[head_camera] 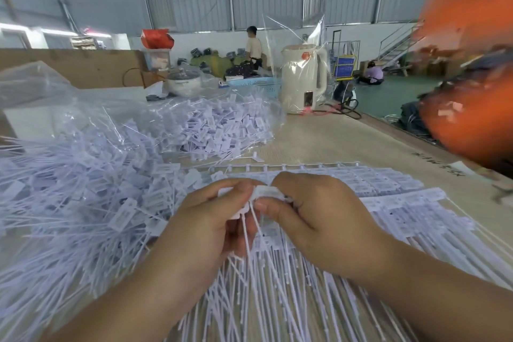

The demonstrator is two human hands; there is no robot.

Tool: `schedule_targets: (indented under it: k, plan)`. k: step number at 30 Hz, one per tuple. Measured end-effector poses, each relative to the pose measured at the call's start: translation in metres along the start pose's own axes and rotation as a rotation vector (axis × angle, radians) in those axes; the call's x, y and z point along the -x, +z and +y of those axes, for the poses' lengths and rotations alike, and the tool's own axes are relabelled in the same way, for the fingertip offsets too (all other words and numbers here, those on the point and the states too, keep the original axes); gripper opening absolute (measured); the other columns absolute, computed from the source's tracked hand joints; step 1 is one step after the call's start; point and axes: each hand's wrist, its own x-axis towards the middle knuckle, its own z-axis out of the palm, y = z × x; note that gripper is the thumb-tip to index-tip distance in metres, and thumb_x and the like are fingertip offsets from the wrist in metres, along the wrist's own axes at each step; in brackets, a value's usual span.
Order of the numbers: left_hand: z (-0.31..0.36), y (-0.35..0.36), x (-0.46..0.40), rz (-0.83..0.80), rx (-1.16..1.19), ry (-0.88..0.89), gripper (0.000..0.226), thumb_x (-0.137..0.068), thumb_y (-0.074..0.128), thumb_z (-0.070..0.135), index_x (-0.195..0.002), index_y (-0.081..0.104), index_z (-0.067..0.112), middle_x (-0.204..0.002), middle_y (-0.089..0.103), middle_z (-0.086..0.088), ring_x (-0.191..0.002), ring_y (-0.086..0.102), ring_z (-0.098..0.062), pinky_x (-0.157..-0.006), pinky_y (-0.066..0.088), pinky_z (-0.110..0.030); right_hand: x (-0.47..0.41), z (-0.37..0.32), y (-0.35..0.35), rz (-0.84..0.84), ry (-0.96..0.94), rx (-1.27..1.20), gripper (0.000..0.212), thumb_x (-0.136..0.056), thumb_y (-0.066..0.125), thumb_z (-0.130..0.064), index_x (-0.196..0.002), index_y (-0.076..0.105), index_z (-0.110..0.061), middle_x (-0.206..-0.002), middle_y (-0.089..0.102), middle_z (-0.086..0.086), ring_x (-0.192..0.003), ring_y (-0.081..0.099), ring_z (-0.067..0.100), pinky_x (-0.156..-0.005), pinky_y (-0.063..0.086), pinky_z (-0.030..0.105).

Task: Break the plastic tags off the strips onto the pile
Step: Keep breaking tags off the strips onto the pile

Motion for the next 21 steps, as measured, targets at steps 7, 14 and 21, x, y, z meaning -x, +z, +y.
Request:
schedule_targets:
  k: [7, 14, 21]
  plan:
    - [0.001, -0.009, -0.003, 0.036, 0.062, -0.04, 0.022, -0.072, 0.059, 0.025, -0.081, 0.076, 0.013, -0.058, 0.061, -0.011, -0.04, 0.053, -0.017, -0.036, 0.042, -0.023, -0.002, 0.009, -0.009, 0.023, 0.039, -0.19, 0.025, -0.093, 0.046, -0.05, -0.085, 0.049, -0.027, -0.052, 0.045, -0.011, -0.048, 0.045, 0.007, -0.045, 0.027, 0.018]
    - [0.005, -0.004, 0.002, -0.196, -0.017, -0.078, 0.017, -0.072, 0.058, 0.019, -0.079, 0.073, 0.016, -0.069, 0.066, -0.017, -0.047, 0.059, -0.026, -0.041, 0.045, -0.026, 0.001, 0.003, 0.0, -0.242, -0.065, -0.152, 0.067, -0.092, 0.03, -0.064, -0.148, 0.01, -0.035, -0.094, 0.066, -0.01, -0.075, 0.056, 0.003, -0.062, 0.045, 0.021]
    - [0.0, 0.001, 0.004, -0.218, -0.174, -0.022, 0.014, -0.076, 0.064, 0.031, -0.083, 0.071, 0.021, -0.068, 0.069, -0.014, -0.051, 0.062, -0.025, -0.044, 0.046, -0.028, -0.001, 0.005, -0.002, -0.338, -0.033, -0.195, 0.069, -0.095, 0.042, -0.052, -0.152, 0.011, -0.029, -0.092, 0.063, -0.013, -0.072, 0.055, -0.002, -0.066, 0.047, 0.02]
